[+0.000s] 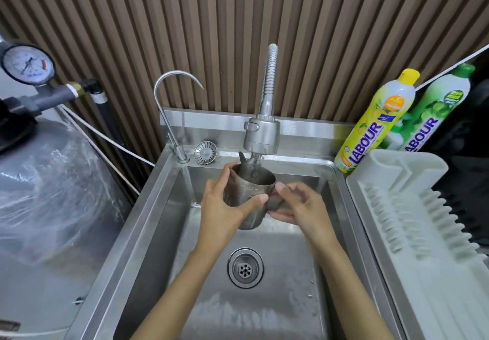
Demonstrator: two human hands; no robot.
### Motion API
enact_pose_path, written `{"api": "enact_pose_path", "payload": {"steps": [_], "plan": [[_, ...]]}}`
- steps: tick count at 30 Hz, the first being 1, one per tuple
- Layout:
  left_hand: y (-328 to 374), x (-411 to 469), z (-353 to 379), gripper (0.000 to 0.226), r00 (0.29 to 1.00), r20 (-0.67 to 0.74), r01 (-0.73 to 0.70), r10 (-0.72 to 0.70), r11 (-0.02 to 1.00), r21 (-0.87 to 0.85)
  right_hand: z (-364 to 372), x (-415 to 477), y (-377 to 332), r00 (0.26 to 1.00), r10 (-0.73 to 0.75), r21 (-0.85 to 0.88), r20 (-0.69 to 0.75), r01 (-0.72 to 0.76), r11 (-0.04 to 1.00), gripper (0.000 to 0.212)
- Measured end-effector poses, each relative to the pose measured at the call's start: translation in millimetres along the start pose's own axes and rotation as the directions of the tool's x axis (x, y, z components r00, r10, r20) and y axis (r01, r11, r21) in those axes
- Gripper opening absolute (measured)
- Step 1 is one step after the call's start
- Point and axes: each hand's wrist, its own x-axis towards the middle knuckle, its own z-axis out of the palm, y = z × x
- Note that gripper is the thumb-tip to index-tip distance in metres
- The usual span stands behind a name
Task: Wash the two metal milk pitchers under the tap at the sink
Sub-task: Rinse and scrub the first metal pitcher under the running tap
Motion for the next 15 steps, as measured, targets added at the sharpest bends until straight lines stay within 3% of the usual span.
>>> {"api": "enact_pose_path", "payload": {"steps": [4,9,12,15], "plan": [[-3,13,-5,0.037,0.941,0.268,0.301,-0.208,0.874,-0.380,-14,3,3,0.994,-0.080,-0.144,-0.073,0.069,0.987,0.021],[-44,76,11,0.043,0.882,0.203,0.470,-0.425,0.813,-0.343,-17,4,8,0.992,-0.094,-0.119,-0.082,0.084,0.989,0.017],[-59,111,26,0.021,0.865,0.210,0.500,-0.456,0.819,-0.282,-13,9,7,0.993,-0.106,-0.083,-0.054,0.102,0.991,0.016],[-58,134,34,0.025,0.863,0.189,0.499,-0.469,0.849,-0.173,-12,14,5,0.993,-0.112,-0.050,-0.031,0.110,0.993,0.019]]}}
